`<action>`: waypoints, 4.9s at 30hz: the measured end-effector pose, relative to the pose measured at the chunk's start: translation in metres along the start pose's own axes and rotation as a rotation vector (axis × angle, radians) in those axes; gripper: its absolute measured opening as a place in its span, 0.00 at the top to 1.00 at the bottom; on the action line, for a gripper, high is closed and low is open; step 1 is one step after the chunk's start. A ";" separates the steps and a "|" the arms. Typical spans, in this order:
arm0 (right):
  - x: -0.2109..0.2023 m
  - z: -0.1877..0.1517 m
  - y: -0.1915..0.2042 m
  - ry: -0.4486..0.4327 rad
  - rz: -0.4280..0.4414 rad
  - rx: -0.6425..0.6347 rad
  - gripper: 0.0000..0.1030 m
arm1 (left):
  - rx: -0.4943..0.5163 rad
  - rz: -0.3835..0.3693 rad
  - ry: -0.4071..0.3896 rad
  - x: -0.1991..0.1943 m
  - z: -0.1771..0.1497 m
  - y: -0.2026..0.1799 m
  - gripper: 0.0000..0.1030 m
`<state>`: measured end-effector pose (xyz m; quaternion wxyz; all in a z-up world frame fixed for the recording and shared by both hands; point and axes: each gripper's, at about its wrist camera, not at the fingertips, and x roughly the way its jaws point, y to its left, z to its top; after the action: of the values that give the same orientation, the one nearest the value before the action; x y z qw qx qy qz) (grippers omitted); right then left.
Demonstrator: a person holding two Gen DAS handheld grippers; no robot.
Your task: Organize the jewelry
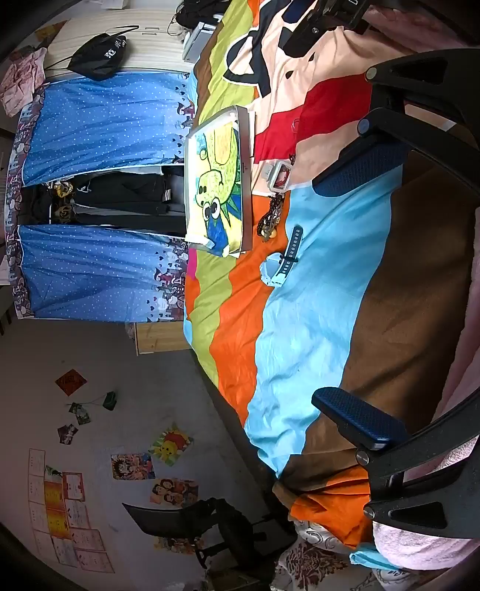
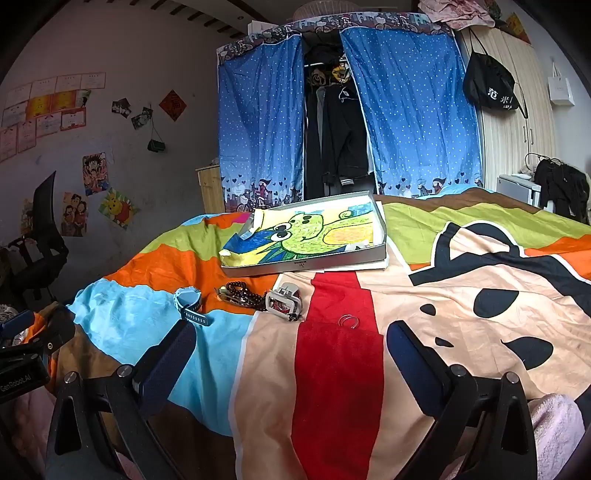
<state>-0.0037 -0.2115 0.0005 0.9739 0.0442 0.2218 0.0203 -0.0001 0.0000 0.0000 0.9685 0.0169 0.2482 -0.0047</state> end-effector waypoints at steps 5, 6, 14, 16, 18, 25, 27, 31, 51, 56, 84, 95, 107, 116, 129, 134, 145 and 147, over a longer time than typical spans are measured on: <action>0.000 0.000 0.000 0.001 0.000 -0.001 0.00 | 0.001 0.001 0.002 0.000 0.000 0.000 0.02; 0.000 0.000 0.000 0.001 0.000 0.000 0.00 | 0.002 0.001 0.002 0.000 0.000 0.000 0.02; 0.000 0.000 -0.001 0.002 0.001 0.002 0.00 | 0.003 0.001 0.000 0.000 0.000 0.000 0.02; 0.000 0.000 -0.001 0.002 0.000 0.001 0.00 | 0.003 0.001 0.001 0.000 0.000 0.000 0.02; 0.001 0.000 -0.001 0.002 0.001 0.002 0.00 | 0.003 0.001 0.001 0.000 0.000 0.000 0.02; 0.001 0.000 -0.001 0.002 0.001 0.002 0.00 | 0.003 0.002 0.001 0.000 0.000 0.000 0.02; 0.001 0.000 -0.001 0.002 0.001 0.002 0.00 | 0.003 0.002 0.000 0.000 0.000 0.000 0.02; 0.001 0.000 -0.001 0.003 0.001 0.003 0.00 | 0.003 0.002 0.000 0.000 0.000 0.000 0.02; 0.000 0.000 -0.001 0.003 0.001 0.004 0.00 | 0.004 0.002 -0.001 0.000 0.000 0.000 0.02; 0.000 0.000 -0.001 0.002 0.001 0.004 0.00 | 0.004 0.003 0.000 0.000 0.000 0.000 0.02; 0.001 0.000 -0.002 0.004 0.001 0.006 0.00 | 0.004 0.003 -0.003 0.000 0.000 0.000 0.02; 0.001 0.000 -0.003 0.003 0.002 0.006 0.00 | 0.004 0.003 -0.003 0.000 0.000 0.000 0.02; 0.000 0.000 -0.002 0.005 0.005 0.005 0.00 | 0.006 0.009 0.003 0.005 0.000 0.000 0.02; 0.004 0.002 0.001 0.046 0.030 0.008 0.00 | -0.002 -0.019 0.078 0.018 0.003 0.004 0.02; 0.054 0.029 -0.021 0.148 0.127 0.015 0.00 | 0.055 -0.117 0.179 0.074 0.044 0.012 0.02; 0.092 0.043 -0.026 0.198 0.172 -0.077 0.00 | 0.059 -0.176 0.237 0.124 0.056 0.013 0.02; 0.198 0.042 -0.029 0.302 0.237 -0.135 0.00 | 0.095 -0.168 0.289 0.220 0.066 -0.005 0.02; 0.217 0.042 -0.027 0.322 0.253 -0.149 0.00 | 0.097 -0.175 0.294 0.235 0.064 -0.004 0.02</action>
<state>0.2105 -0.2291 -0.0579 0.9162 -0.0043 0.3649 0.1657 0.2368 -0.0066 -0.0569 0.9157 0.0424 0.3872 -0.0983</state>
